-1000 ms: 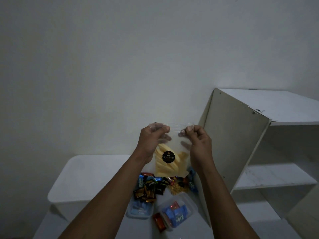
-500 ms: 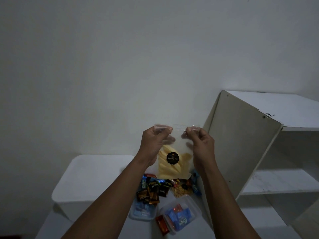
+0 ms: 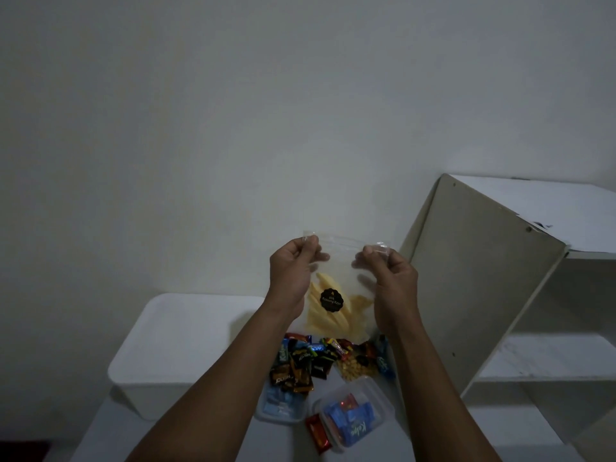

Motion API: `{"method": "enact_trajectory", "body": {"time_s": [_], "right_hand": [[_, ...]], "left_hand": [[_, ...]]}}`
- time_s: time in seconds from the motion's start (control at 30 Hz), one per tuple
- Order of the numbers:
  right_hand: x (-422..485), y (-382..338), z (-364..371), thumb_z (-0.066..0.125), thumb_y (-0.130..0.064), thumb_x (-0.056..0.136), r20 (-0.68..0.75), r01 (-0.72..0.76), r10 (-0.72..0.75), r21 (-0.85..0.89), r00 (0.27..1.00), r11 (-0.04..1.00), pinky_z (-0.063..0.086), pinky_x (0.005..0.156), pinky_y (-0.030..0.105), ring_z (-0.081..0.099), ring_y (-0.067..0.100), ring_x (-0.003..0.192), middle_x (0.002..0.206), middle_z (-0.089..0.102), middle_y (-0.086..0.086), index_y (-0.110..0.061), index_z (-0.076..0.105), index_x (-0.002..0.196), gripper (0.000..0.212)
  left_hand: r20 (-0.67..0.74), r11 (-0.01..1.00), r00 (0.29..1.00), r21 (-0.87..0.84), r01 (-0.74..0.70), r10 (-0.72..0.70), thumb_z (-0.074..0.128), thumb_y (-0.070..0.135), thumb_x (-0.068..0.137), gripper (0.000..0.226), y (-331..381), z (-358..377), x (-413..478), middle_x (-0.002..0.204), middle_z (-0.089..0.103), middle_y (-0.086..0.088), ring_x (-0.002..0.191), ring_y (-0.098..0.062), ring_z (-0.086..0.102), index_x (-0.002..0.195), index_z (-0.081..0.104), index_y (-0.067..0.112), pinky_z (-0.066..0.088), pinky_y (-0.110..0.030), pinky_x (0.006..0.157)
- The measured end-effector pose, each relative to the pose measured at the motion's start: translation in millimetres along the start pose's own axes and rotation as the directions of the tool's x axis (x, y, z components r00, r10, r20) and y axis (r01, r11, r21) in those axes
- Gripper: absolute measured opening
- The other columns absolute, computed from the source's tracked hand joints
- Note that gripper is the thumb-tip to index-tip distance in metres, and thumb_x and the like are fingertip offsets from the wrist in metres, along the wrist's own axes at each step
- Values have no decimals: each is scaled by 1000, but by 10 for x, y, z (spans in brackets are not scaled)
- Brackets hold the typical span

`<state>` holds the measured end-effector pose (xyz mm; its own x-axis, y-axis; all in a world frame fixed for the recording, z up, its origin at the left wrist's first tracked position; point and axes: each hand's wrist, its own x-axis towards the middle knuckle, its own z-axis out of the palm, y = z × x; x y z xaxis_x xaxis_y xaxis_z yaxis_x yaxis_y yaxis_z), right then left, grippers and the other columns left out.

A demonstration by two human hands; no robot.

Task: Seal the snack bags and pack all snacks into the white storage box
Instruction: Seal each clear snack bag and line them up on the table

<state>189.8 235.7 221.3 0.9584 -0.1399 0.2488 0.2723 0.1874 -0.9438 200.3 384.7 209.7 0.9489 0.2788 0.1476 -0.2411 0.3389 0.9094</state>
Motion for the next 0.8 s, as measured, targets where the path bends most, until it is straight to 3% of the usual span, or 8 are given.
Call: {"method": "enact_trajectory", "body": {"time_s": [0.1,0.3,0.47,0.63,0.8], "right_hand": [[15,25,20,73,-20,87,78,-30,38,-94,996,995,54,84,41,71,17,88,89,77,4,-9,74,98,15],[75,44,-15,74,-17,86,53,-2,8,-109,999,994,50,79,29,72,9,87,87,78,2,-2,75,99,20],[83,67,-53,75,-18,84,103,9,4,-130,995,991,52,78,30,72,17,90,90,78,6,-5,76,98,19],[63,80,-94,79,-16,81,77,23,-14,-121,997,992,53,76,23,73,11,89,91,78,3,-8,78,96,17],[40,83,-188,77,-14,82,56,53,-46,-136,997,989,54,85,33,72,19,95,92,78,5,-7,79,93,13]], "left_hand": [[33,998,999,58,-6,4,60,26,96,18,-8,-12,-1,74,69,3,75,-10,68,84,67,13,48,-31,80],[163,999,986,6,42,-43,70,27,86,20,5,-49,-8,81,70,-9,79,-17,68,91,69,7,53,-34,79],[187,993,982,115,15,-36,67,15,91,7,23,-3,4,77,69,-1,73,-14,66,86,69,11,52,-32,75],[230,988,973,152,-27,-9,65,15,93,9,1,63,-33,75,69,4,75,-13,64,85,69,14,51,-34,79],[281,986,959,165,-22,-26,70,16,88,5,-12,118,-108,83,74,-4,79,-18,67,87,74,13,54,-38,80]]}}
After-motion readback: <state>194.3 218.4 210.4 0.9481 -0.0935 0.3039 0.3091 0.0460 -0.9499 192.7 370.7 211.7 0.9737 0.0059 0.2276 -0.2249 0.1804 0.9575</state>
